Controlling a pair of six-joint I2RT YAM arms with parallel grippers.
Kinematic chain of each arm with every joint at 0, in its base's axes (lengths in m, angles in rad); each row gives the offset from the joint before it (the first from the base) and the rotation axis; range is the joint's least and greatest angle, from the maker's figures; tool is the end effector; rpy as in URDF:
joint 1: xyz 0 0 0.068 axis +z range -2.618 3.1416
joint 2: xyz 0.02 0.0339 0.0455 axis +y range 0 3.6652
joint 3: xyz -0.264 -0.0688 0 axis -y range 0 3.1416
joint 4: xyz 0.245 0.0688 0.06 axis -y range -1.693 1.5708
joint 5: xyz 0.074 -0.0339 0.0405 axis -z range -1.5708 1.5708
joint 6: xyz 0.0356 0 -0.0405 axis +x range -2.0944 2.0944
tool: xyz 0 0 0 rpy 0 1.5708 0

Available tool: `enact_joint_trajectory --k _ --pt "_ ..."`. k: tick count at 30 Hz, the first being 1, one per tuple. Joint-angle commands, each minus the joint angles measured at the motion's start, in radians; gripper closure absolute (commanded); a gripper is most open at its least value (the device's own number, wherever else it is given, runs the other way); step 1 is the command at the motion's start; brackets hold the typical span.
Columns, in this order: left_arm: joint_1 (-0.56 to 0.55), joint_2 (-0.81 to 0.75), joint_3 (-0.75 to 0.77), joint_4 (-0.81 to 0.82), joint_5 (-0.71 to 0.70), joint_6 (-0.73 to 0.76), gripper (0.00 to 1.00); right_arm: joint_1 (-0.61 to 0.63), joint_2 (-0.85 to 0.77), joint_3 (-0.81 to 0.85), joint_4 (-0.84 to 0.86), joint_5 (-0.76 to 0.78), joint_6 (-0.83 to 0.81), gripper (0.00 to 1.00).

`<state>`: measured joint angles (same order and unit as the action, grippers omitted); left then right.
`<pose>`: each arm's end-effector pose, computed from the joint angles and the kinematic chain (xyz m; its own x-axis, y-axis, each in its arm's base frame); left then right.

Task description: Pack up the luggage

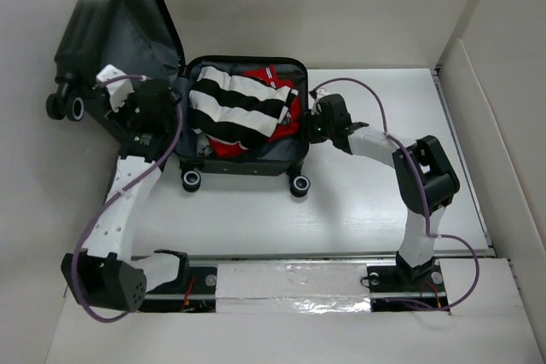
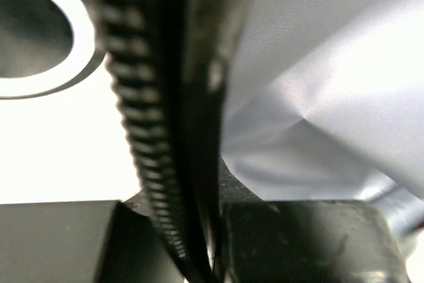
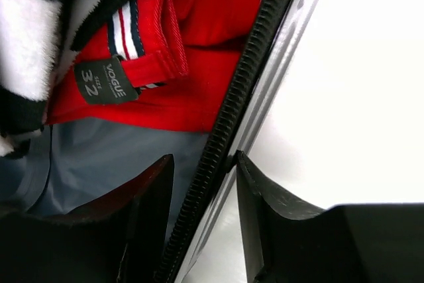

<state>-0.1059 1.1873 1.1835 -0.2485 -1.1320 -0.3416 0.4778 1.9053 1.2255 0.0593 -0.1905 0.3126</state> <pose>0.2547 0.0053 0.3951 0.0431 -0.1477 -0.9881 -0.8622 0.4942 -0.1115 0.3730 0.2008 0.1922 -0.6722 -0.0080 -0.7403 -0.4010 0.8445 0.3550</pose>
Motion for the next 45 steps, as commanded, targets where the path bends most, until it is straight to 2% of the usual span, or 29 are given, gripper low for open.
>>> enact_joint_trajectory --k 1,3,8,12,14,17,18,19,20,21,23,24,26,28,30,33,34,35,37,38,41,42,43,44,45 --pt "-0.259 -0.041 -0.039 0.09 0.224 -0.001 1.0 0.064 0.044 0.028 0.042 -0.136 -0.052 0.68" --pt "-0.392 -0.046 -0.056 0.083 0.175 -0.016 1.0 0.064 0.046 0.026 0.043 -0.142 -0.052 0.69" --pt "-0.587 -0.005 -0.064 0.054 0.156 -0.057 1.0 0.099 0.046 0.029 0.036 -0.156 -0.058 0.72" --pt "-0.79 0.069 -0.081 0.078 0.054 -0.04 1.0 0.13 0.029 0.012 0.042 -0.167 -0.055 0.72" --pt "-0.868 0.153 -0.049 0.027 0.025 -0.078 1.0 0.13 0.023 0.005 0.047 -0.175 -0.047 0.72" --pt "-0.911 0.256 0.048 -0.043 0.037 -0.125 1.0 0.13 -0.005 -0.023 0.059 -0.175 -0.032 0.71" --pt "-0.92 0.276 0.08 -0.037 0.063 -0.097 0.98 0.13 -0.014 -0.038 0.065 -0.178 -0.027 0.7" --pt "-0.933 0.291 0.099 -0.037 0.078 -0.086 0.87 0.13 -0.032 -0.046 0.066 -0.179 -0.026 0.69" --pt "-0.948 0.314 0.114 -0.043 0.107 -0.083 0.74 0.116 -0.041 -0.055 0.068 -0.178 -0.02 0.69" --pt "-0.972 0.319 0.14 -0.029 0.144 -0.039 0.46 0.116 -0.051 -0.061 0.071 -0.182 -0.017 0.68" --pt "-0.997 0.319 0.168 -0.02 0.213 -0.016 0.33 0.096 -0.074 -0.075 0.07 -0.185 -0.012 0.65" --pt "-1.008 0.316 0.194 -0.017 0.298 -0.001 0.3 0.096 -0.08 -0.078 0.062 -0.182 -0.01 0.63" --pt "-1.034 0.287 0.217 -0.015 0.375 0.013 0.3 0.07 -0.101 -0.093 0.054 -0.173 -0.009 0.53" --pt "-1.045 0.252 0.235 0.006 0.49 0.025 0.36 0.052 -0.118 -0.118 0.063 -0.165 0.0 0.44" --pt "-1.045 0.186 0.235 0.058 0.582 0.023 0.38 0.022 -0.149 -0.162 0.076 -0.156 0.016 0.39" --pt "-1.0 0.106 0.251 0.101 0.603 0.004 0.39 -0.017 -0.218 -0.237 0.076 -0.115 0.023 0.3" --pt "-0.968 0.092 0.257 0.103 0.61 -0.008 0.4 -0.03 -0.239 -0.259 0.077 -0.098 0.025 0.23" --pt "-0.874 0.063 0.26 0.106 0.626 -0.034 0.41 -0.044 -0.265 -0.277 0.073 -0.08 0.028 0.2" --pt "-0.755 0.038 0.26 0.106 0.685 -0.068 0.45 -0.089 -0.351 -0.333 0.048 -0.011 0.034 0.16" --pt "-0.635 0.019 0.257 0.104 0.714 -0.083 0.47 -0.106 -0.385 -0.354 0.045 0.017 0.04 0.16" --pt "-0.456 -0.03 0.219 0.139 0.811 -0.158 0.53 -0.183 -0.504 -0.42 0.016 0.103 0.037 0.15" --pt "-0.343 -0.041 0.191 0.15 0.863 -0.189 0.54 -0.205 -0.532 -0.434 0.001 0.13 0.033 0.16" --pt "-0.289 -0.049 0.183 0.155 0.888 -0.206 0.55 -0.231 -0.56 -0.449 -0.012 0.141 0.031 0.29" --pt "-0.237 -0.052 0.179 0.16 0.926 -0.217 0.56 -0.26 -0.613 -0.449 -0.016 0.146 0.02 0.46" --pt "-0.197 -0.046 0.177 0.155 0.996 -0.226 0.57 -0.26 -0.635 -0.437 -0.033 0.113 -0.007 0.58"
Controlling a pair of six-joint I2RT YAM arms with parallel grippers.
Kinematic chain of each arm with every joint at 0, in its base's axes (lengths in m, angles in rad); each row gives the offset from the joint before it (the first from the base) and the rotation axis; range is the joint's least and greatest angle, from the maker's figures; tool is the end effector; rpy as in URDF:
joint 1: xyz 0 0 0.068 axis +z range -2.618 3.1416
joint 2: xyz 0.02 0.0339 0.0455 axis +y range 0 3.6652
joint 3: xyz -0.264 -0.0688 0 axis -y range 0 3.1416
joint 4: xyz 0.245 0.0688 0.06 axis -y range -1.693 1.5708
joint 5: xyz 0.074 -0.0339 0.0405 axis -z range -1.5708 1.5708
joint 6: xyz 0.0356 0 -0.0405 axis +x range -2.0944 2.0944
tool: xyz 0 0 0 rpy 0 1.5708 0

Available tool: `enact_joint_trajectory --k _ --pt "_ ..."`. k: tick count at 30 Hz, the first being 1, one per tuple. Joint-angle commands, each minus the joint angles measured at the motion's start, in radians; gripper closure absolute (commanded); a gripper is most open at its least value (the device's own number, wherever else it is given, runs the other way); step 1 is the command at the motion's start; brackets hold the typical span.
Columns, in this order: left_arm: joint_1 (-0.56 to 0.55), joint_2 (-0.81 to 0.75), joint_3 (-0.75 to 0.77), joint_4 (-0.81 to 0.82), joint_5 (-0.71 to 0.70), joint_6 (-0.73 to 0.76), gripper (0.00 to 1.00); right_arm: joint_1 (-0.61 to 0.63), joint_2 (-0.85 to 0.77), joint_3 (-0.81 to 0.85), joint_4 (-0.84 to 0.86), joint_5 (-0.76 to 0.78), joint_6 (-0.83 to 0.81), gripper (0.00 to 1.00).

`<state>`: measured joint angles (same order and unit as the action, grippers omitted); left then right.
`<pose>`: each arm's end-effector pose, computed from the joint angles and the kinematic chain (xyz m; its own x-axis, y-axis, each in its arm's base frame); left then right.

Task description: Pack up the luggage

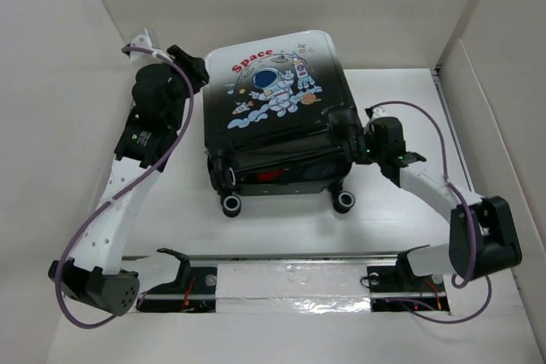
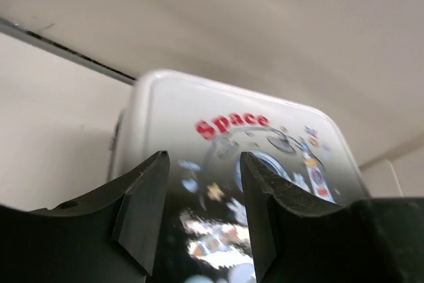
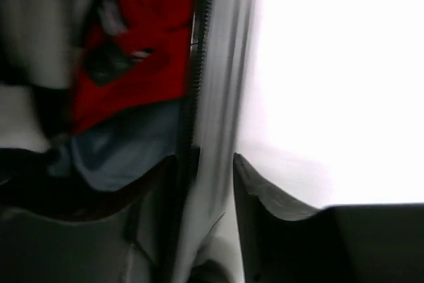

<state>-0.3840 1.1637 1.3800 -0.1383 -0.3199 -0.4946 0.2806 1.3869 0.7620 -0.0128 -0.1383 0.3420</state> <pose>0.2354 -0.0830 0.4755 0.0328 -0.4992 -0.8659 0.0915 0.8642 -0.4948 0.2805 0.0859 0.2133 -0.6666 0.1536 -0.7294 -0.1668 0.9230 0.3468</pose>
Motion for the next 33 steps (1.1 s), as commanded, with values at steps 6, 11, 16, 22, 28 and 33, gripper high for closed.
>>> enact_joint_trajectory --k 6,11,16,22,28,33 --pt "0.034 -0.062 -0.133 0.074 0.165 -0.081 0.49 0.209 -0.091 0.356 -0.257 0.301 -0.182 0.27" --pt "0.034 -0.134 -0.285 0.082 0.113 -0.087 0.38 0.142 -0.164 0.218 -0.163 0.466 -0.065 0.06" --pt "0.034 -0.154 -0.406 0.121 0.082 -0.104 0.38 -0.122 -0.148 0.168 -0.153 0.384 -0.049 0.07" --pt "0.034 -0.105 -0.46 0.161 0.119 -0.147 0.39 -0.36 -0.095 0.204 -0.118 -0.038 0.008 0.07" --pt "0.089 -0.199 -0.481 0.161 0.031 -0.193 0.41 -0.363 -0.239 0.148 -0.078 -0.098 0.009 0.28" --pt "0.201 -0.184 -0.62 0.163 0.028 -0.287 0.57 -0.296 -0.33 0.028 -0.013 -0.222 0.008 0.93"
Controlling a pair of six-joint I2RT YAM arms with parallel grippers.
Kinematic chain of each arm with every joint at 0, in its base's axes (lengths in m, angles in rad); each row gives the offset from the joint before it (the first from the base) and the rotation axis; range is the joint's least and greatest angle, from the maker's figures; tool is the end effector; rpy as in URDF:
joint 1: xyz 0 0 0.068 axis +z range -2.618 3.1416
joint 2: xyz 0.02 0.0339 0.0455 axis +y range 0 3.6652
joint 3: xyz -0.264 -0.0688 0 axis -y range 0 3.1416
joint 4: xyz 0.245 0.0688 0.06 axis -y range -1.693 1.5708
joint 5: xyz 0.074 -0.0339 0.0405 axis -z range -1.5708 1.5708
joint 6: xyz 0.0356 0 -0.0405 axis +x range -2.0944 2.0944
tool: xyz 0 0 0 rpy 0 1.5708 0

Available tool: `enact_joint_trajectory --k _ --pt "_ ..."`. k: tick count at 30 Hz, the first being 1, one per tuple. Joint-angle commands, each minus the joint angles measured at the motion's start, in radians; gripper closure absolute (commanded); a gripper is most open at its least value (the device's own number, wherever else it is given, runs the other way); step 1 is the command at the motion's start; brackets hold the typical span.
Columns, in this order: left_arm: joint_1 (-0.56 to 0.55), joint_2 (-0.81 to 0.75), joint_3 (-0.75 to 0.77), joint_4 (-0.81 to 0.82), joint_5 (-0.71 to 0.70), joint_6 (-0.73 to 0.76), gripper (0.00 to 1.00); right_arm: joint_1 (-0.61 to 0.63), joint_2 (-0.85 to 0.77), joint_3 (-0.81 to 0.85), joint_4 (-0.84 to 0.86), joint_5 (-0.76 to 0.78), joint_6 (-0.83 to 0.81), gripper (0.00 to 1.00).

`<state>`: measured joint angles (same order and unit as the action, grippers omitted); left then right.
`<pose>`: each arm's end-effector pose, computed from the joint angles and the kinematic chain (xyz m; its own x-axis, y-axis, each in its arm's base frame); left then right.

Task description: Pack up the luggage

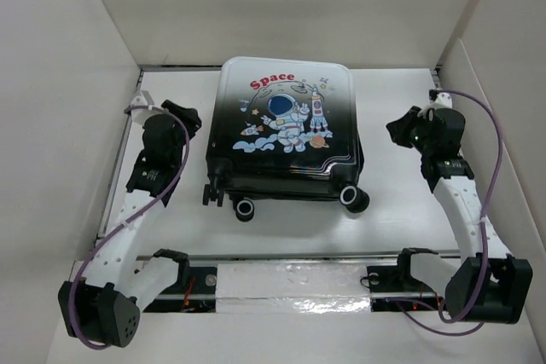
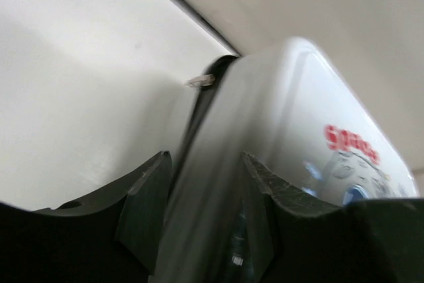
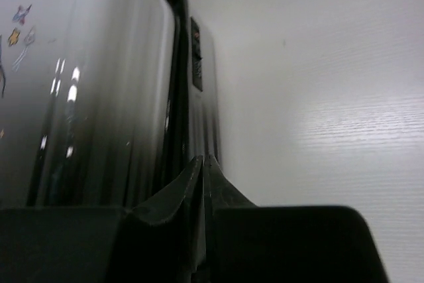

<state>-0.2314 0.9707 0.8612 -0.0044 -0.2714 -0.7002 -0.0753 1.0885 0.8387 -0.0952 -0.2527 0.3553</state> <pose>0.2247 -0.0431 0.3519 -0.0599 -0.6237 -0.7794 -0.1006 0.7806 -0.6169 0.2518 -0.0101 0.3083 -0.3725 0.3659 -0.8529 -0.0344 0.9129 0.4066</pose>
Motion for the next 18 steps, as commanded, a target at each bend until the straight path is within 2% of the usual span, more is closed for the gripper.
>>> enact_joint_trajectory --k 1,3,4,7,12,15,17,18 --pt "0.076 0.016 -0.141 0.049 -0.003 -0.103 0.59 0.06 -0.035 -0.049 0.065 -0.097 -0.01 0.9" --pt "0.159 0.034 -0.213 0.139 0.091 -0.166 0.6 0.118 -0.023 -0.046 0.078 -0.066 -0.013 0.77" --pt "0.182 0.042 -0.267 0.174 0.128 -0.183 0.6 0.118 0.019 -0.033 0.081 -0.062 -0.013 0.63" --pt "0.198 0.111 -0.278 0.23 0.222 -0.177 0.62 0.118 0.103 -0.006 0.083 -0.066 -0.01 0.56" --pt "0.084 0.18 -0.284 0.247 0.212 -0.14 0.62 0.106 0.353 0.101 0.114 -0.054 0.002 0.54" --pt "-0.002 0.192 -0.306 0.261 0.199 -0.124 0.63 0.133 0.477 0.187 0.152 -0.114 0.022 0.54" --pt "-0.083 0.188 -0.321 0.261 0.179 -0.117 0.64 0.202 0.551 0.284 0.095 -0.141 -0.01 0.54" --pt "-0.113 0.181 -0.327 0.261 0.155 -0.111 0.64 0.233 0.588 0.389 0.019 -0.145 -0.047 0.54"
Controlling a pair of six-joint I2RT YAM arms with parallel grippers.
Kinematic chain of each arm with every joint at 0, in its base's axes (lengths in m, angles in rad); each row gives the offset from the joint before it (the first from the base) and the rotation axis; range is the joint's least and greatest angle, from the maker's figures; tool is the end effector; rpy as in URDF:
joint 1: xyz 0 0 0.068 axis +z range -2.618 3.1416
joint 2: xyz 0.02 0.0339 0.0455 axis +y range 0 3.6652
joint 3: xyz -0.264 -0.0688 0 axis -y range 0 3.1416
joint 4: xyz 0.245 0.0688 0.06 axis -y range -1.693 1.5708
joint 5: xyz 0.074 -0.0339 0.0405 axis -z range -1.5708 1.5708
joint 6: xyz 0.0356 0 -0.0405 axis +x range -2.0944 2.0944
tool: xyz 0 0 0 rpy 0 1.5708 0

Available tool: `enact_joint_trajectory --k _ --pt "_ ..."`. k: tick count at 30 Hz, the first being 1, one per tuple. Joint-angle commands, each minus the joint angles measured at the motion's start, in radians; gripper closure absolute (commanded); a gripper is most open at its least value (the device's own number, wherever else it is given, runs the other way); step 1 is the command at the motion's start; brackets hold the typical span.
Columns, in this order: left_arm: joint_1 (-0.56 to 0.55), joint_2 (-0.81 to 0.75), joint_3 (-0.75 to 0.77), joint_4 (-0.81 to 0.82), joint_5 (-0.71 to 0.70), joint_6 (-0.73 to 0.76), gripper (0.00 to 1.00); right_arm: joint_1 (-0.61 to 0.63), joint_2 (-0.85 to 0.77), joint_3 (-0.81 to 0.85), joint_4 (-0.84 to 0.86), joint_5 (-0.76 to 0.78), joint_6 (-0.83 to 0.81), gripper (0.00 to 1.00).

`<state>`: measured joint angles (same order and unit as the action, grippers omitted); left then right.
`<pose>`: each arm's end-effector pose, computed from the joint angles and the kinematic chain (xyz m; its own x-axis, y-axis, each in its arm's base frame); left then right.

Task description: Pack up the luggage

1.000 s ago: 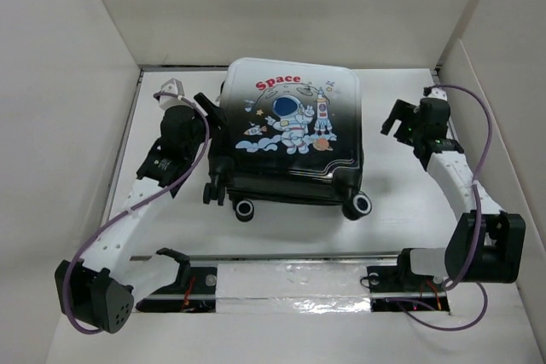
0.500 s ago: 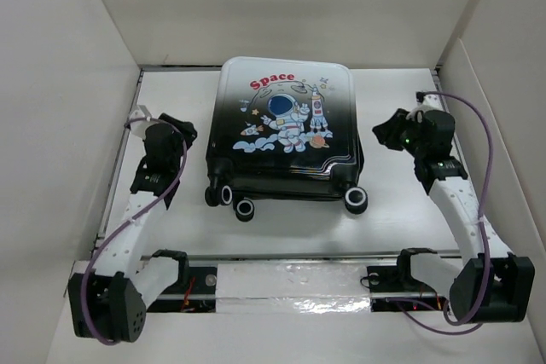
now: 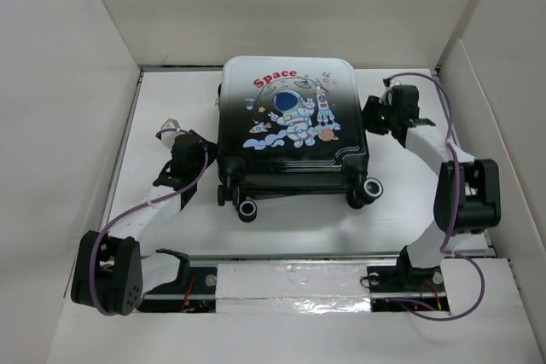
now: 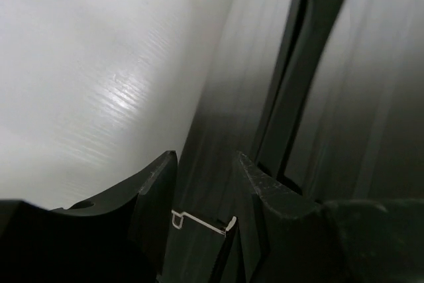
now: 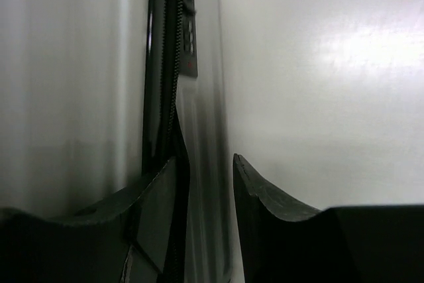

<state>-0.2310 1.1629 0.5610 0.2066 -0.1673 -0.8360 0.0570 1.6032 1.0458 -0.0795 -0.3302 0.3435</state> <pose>0.2465 -0.0519 0.2246 -0.3078 -0.6792 -0.6663 -0.2271 0.7325 -0.6418 0.3535 0.0317 0.2346 -0.6649 0.2812 -0.6920 -0.0958 0.8867 0.4523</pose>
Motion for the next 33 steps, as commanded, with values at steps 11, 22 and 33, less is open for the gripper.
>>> enact_joint_trajectory --k 11,22,33 --pt "-0.573 -0.161 -0.168 -0.025 -0.208 -0.139 0.65 0.402 0.532 0.982 -0.432 -0.08 -0.205 0.4" --pt "-0.723 -0.215 -0.02 -0.2 -0.464 -0.106 0.6 0.173 0.151 0.71 -0.192 -0.071 -0.092 0.0" --pt "-0.453 -0.557 -0.003 -0.276 -0.452 -0.048 0.47 0.049 -0.218 0.355 -0.103 -0.003 -0.103 0.42"
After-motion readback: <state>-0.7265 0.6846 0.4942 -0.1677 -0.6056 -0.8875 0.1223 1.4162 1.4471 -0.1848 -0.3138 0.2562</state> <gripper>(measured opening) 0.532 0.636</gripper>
